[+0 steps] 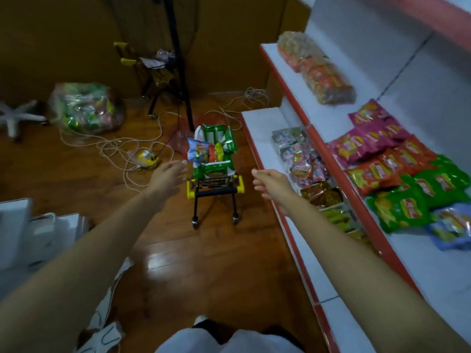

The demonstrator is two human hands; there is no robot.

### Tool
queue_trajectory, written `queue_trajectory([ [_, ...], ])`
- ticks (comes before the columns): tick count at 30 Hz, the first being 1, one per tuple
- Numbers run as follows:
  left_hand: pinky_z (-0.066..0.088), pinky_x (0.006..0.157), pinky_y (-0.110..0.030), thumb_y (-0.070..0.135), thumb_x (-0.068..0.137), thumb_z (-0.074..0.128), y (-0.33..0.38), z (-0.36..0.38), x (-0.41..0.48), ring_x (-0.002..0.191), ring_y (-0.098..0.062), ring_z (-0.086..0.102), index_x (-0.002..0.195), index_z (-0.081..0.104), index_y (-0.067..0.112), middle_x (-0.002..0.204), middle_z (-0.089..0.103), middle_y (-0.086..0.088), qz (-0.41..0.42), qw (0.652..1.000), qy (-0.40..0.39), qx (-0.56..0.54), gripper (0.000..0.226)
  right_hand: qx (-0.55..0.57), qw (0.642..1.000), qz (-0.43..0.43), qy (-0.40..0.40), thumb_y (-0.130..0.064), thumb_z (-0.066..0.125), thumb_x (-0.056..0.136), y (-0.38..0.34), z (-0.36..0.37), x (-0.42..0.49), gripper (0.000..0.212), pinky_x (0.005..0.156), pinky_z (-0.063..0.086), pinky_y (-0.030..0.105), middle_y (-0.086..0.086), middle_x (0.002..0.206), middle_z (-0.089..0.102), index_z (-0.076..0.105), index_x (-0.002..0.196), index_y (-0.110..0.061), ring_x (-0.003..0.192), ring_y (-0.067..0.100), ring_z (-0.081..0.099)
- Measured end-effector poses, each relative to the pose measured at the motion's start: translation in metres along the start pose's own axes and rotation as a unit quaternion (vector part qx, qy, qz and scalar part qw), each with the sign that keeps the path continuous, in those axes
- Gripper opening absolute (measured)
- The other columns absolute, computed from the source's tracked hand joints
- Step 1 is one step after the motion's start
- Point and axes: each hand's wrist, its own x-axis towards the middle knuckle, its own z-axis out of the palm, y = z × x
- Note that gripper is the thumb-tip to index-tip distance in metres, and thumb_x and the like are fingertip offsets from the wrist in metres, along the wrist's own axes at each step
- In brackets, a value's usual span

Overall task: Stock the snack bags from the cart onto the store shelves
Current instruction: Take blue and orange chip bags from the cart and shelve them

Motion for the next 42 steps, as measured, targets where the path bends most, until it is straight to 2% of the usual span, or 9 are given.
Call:
queue_trajectory([
  [2,0.038,0.093,-0.039,0.039,0.094,0.052,0.002,-0.018,0.021,0.118,-0.022,0.052,0.129,0.048,0.018,0.129,0.055,-0.002,-0.01,1.0,0.014,-0.012,0.041,-0.02,1.0,0.009,-0.011,-0.036,0.06,0.091,-0.008,0.02,0.021,0.022,0.08,0.046,0.028,0.004,0.106,0.063,0.058,0.104,-0.018,0.097,0.017,0.06],
  [7,0.038,0.09,-0.036,0.039,0.093,0.054,0.011,-0.022,0.073,0.106,-0.018,0.056,0.119,0.052,0.021,0.121,0.058,-0.001,-0.038,0.998,0.03,-0.035,0.031,-0.044,0.999,0.023,-0.022,-0.032,0.061,0.091,-0.025,0.036,0.084,0.025,0.065,0.045,0.019,0.005,0.102,0.062,0.059,0.107,-0.013,0.083,0.012,0.058],
  [11,0.04,0.087,-0.034,0.038,0.093,0.054,0.029,-0.007,0.125,0.102,-0.018,0.057,0.105,0.054,0.025,0.117,0.059,0.0,-0.046,0.997,0.042,-0.044,0.017,-0.066,0.997,0.03,-0.039,-0.032,0.059,0.092,-0.043,0.036,0.153,0.021,0.073,0.046,0.024,0.005,0.103,0.062,0.059,0.103,-0.014,0.089,0.015,0.058],
  [22,0.04,0.092,-0.035,0.033,0.093,0.056,0.032,0.031,0.245,0.104,-0.02,0.058,0.092,0.056,0.024,0.111,0.061,-0.004,-0.142,0.987,0.065,-0.026,0.009,-0.11,0.986,0.097,-0.077,-0.031,0.06,0.092,-0.045,0.039,0.304,0.019,0.082,0.046,0.031,0.005,0.103,0.062,0.057,0.099,-0.014,0.092,0.018,0.059],
  [28,0.043,0.075,-0.03,0.028,0.091,0.059,-0.004,0.035,0.302,0.101,-0.021,0.056,0.127,0.051,0.009,0.12,0.057,-0.009,-0.17,0.983,0.074,0.01,0.041,-0.129,0.981,0.123,-0.07,-0.033,0.062,0.09,-0.013,0.057,0.356,0.019,0.083,0.047,0.035,0.009,0.114,0.064,0.06,0.099,-0.017,0.104,0.023,0.06],
  [31,0.041,0.082,-0.032,0.024,0.089,0.062,-0.021,0.035,0.331,0.1,-0.019,0.052,0.136,0.044,0.008,0.116,0.057,-0.007,-0.173,0.98,0.099,0.027,0.052,-0.128,0.982,0.127,-0.052,-0.032,0.064,0.089,-0.001,0.07,0.373,0.03,0.078,0.046,0.031,0.007,0.116,0.063,0.061,0.11,-0.011,0.104,0.023,0.061],
  [37,0.034,0.091,-0.027,0.031,0.085,0.068,-0.053,0.036,0.394,0.131,-0.024,0.04,0.146,0.025,0.01,0.149,0.034,-0.011,-0.167,0.973,0.148,0.06,0.077,-0.159,0.98,0.114,-0.032,-0.032,0.066,0.088,0.018,0.106,0.416,0.036,0.082,0.047,0.029,0.003,0.111,0.061,0.058,0.118,-0.013,0.097,0.018,0.06],
  [39,0.034,0.101,-0.03,0.032,0.083,0.07,-0.066,0.035,0.412,0.135,-0.025,0.035,0.146,0.023,0.009,0.151,0.031,-0.012,-0.157,0.974,0.15,0.068,0.082,-0.18,0.977,0.106,-0.029,-0.03,0.066,0.087,0.026,0.119,0.434,0.035,0.088,0.048,0.032,0.006,0.113,0.062,0.058,0.117,-0.013,0.103,0.022,0.06],
  [42,0.032,0.104,-0.03,0.028,0.081,0.073,-0.082,0.03,0.437,0.136,-0.022,0.033,0.145,0.027,0.006,0.15,0.032,-0.01,-0.124,0.979,0.143,0.074,0.082,-0.199,0.975,0.094,-0.035,-0.028,0.065,0.088,0.034,0.137,0.457,0.036,0.081,0.044,0.027,0.007,0.112,0.062,0.056,0.119,-0.011,0.103,0.024,0.06],
])
